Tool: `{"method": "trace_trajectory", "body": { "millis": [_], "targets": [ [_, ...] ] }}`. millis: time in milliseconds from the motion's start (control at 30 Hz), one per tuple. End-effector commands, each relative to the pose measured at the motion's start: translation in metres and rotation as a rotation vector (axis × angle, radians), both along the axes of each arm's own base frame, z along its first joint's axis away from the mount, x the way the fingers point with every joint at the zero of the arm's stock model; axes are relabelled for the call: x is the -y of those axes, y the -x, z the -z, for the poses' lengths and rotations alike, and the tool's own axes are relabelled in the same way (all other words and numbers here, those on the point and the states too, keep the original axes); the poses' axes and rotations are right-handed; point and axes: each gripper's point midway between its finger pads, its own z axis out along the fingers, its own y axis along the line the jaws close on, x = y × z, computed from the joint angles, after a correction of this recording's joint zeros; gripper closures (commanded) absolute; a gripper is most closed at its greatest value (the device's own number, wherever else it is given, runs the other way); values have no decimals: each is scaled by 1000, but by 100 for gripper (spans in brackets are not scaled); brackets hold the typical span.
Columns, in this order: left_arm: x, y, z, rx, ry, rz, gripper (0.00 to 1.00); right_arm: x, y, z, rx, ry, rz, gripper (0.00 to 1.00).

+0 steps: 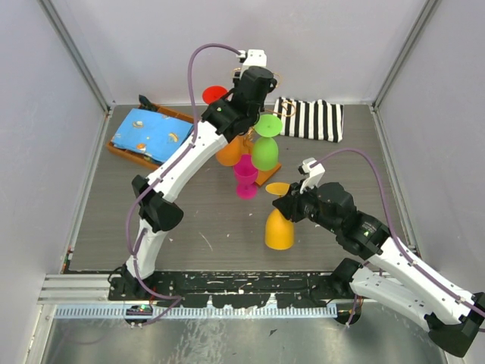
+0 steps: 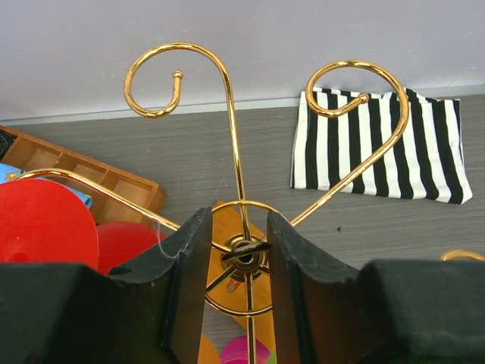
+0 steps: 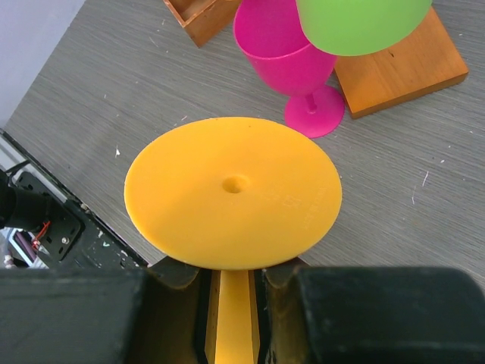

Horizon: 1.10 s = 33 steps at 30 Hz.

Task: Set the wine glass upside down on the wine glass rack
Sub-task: Adjust the wine rack at the center of the board.

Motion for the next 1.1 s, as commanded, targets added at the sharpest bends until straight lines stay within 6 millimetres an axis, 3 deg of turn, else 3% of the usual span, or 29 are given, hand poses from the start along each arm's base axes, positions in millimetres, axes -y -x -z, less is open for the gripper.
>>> {"method": "trace_trajectory", "body": {
  "millis": [0,100,333,833,1067],
  "targets": [
    [5,-1,-9,19,50,3,60,-5,-4,-19,61,-46,-7,99],
    [5,-1,-9,19,51,4,68,-5,-4,-18,60,-45,-7,99],
    [7,2,-8,2,27,45,99,-6,-4,-17,57,-44,-11,99],
    [-14,10,-3,-90,-151,297,100,-12,-6,-7,40,-48,-21,99],
    [-12,12,-1,-115,-157,441,100,-13,-6,-4,33,-46,-24,99]
  ]
}}
